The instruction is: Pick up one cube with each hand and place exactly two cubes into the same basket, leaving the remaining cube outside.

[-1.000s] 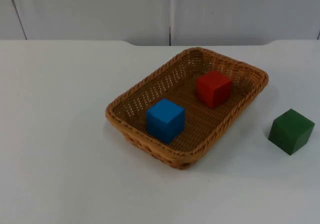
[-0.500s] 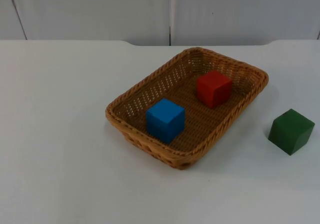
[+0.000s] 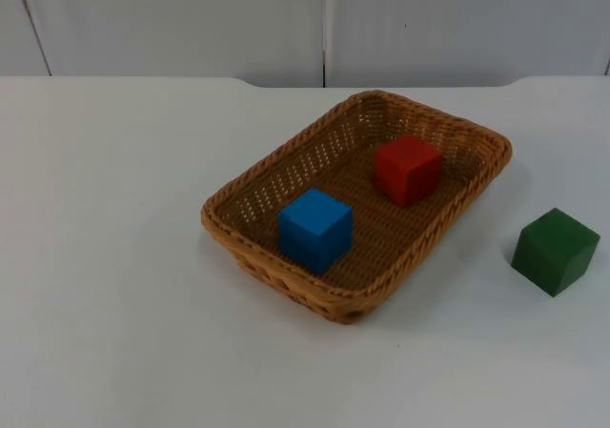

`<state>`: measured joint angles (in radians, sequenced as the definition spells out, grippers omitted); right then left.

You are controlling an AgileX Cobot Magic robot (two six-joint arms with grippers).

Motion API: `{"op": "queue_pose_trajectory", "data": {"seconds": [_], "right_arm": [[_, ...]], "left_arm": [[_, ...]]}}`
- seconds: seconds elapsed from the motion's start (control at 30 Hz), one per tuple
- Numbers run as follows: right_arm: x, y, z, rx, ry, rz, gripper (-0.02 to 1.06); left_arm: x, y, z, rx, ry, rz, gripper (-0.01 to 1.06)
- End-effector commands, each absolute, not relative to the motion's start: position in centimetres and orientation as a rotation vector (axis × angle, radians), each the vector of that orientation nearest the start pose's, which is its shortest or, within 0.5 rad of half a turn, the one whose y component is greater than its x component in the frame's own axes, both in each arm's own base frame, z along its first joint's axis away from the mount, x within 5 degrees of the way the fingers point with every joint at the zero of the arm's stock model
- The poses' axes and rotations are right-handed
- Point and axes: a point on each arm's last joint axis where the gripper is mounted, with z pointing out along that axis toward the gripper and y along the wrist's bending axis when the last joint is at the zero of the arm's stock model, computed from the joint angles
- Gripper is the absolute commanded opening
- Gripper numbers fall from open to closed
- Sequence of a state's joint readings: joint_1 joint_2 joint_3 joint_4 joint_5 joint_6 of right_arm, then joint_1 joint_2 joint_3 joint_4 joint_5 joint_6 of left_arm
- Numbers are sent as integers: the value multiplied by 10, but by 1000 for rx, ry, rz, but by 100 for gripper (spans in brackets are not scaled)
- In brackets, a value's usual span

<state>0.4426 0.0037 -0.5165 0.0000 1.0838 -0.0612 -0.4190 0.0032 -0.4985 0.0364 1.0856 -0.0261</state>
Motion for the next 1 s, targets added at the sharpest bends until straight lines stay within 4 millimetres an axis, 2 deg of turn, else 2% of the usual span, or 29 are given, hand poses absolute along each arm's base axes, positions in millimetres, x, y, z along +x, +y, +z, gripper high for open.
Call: {"op": "queue_pose_trajectory", "data": {"seconds": [0.0, 0.73, 0.97], "right_arm": [[-7, -3, 281, -511, 1989, 234, 105], [-7, -3, 281, -510, 1990, 245, 105], [-7, -2, 281, -436, 2004, 199, 105]], "left_arm": [[-3, 4, 274, 399, 2035, -241, 105], [-3, 4, 274, 399, 2035, -241, 105], [-3, 4, 274, 399, 2035, -241, 105]]}}
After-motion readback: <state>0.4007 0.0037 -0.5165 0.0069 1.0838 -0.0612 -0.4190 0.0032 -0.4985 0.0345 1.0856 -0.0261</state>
